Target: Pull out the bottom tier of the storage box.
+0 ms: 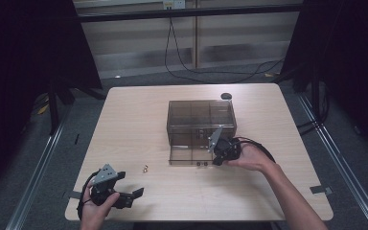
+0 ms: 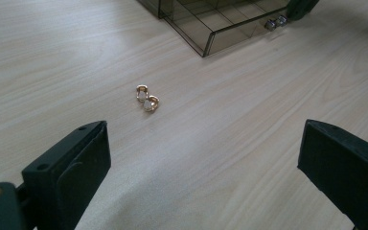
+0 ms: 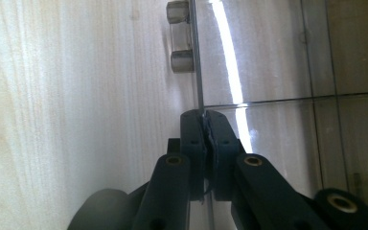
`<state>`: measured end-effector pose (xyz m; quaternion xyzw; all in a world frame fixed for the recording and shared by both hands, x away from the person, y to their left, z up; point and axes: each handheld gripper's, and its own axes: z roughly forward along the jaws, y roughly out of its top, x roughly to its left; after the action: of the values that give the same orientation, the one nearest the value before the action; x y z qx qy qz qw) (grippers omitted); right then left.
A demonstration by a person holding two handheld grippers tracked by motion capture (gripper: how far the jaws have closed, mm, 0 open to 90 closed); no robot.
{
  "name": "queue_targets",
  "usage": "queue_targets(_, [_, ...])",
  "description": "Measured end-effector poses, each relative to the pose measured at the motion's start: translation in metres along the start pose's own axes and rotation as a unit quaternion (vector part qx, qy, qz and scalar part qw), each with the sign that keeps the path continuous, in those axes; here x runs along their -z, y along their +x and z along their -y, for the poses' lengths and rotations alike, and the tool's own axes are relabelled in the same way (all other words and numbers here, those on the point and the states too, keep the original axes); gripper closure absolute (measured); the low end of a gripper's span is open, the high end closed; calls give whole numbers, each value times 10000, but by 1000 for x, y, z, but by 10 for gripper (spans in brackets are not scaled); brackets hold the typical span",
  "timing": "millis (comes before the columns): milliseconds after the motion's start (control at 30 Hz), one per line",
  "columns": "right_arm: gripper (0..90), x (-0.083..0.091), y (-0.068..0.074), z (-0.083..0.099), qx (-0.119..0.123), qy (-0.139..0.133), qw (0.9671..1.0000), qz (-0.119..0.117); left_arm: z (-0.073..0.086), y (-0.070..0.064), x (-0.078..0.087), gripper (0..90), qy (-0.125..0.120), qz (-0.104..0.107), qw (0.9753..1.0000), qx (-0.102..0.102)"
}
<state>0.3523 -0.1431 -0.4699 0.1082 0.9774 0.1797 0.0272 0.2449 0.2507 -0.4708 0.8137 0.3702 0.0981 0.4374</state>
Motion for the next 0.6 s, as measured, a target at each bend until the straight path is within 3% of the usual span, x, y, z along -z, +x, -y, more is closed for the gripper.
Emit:
queue_targets(433, [831,2,2,4,-119,-116,9999,42,0,0,0,39,18,4,10000,-24])
queue_targets(600, [751,7,2,12,-272,-444,9985,188,0,0,-1,39,28,14,10000,-5])
